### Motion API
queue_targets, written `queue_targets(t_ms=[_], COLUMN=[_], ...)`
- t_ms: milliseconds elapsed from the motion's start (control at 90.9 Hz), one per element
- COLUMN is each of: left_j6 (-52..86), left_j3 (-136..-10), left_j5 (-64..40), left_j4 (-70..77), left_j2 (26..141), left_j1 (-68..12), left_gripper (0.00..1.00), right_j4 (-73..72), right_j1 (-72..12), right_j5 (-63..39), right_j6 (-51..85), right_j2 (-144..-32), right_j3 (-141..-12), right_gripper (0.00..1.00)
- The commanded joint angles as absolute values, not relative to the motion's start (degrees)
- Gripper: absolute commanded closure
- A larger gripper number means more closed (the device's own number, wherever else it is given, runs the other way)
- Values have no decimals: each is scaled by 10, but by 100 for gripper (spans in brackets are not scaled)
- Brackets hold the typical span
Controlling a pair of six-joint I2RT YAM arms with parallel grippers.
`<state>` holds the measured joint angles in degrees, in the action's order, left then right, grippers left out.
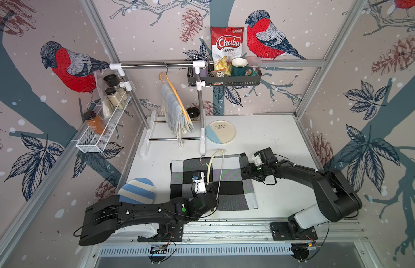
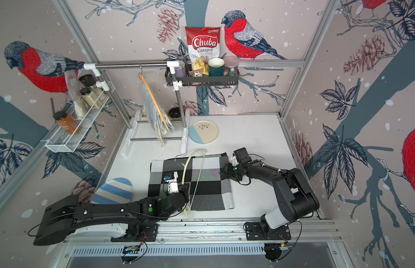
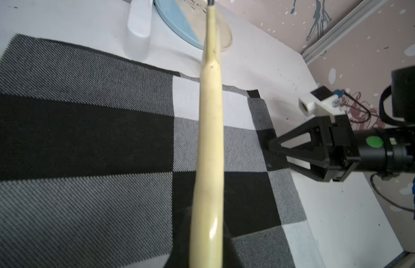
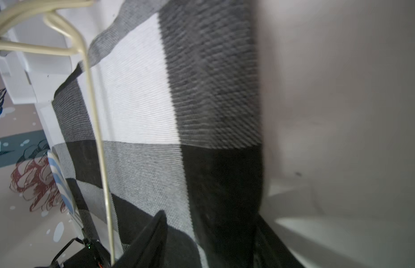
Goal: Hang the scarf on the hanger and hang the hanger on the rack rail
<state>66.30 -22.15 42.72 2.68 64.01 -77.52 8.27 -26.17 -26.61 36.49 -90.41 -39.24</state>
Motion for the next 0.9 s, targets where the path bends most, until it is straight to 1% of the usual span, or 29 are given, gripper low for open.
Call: queue_targets(t_ms=[0,66,110,165,231,275,352,418,506,561,594,704,891], left_j6=[747,758,763,772,785,791,794,795,793,786,783,776,766], left_j3=[-218,-230,-246,-259,-255,-250,-244,-238,-223,-211,-206,-209,-228], left_j5=[486,489,491,495,498,504,512,513,507,502,500,488,476], left_j4=[2,7,0,-6,5,7,2,4,38,80,99,130,133], left_j2=[670,699,723,746,755,753,745,740,740,746,752,778,801], left_j1=[-807,-824,-831,-836,-837,-837,-837,-837,-837,-837,-836,-835,-834], left_gripper=[100,100,100,100,100,100,100,100,100,100,100,100,100], right_j4=[127,127,147,182,193,163,93,31,-46,-130,-155,-208,-246], right_j1=[-278,-293,-313,-335,-360,-371,-396,-411,-417,-426,-431,-461,-487], right_j5=[-265,-274,-262,-251,-269,-301,-346,-354,-357,-378,-398,-436,-460], right_j6=[401,423,426,424,444,478,547,590,622,643,647,642,655], right_j2=[-952,-950,-940,-934,-927,-919,-909,-916,-962,-1005,-1035,-1115,-1171], right_j3=[-400,-431,-467,-525,-572,-578,-557,-523,-486,-472,-481,-512,-527], right_gripper=[61,81,92,100,100,100,100,100,100,100,100,100,100])
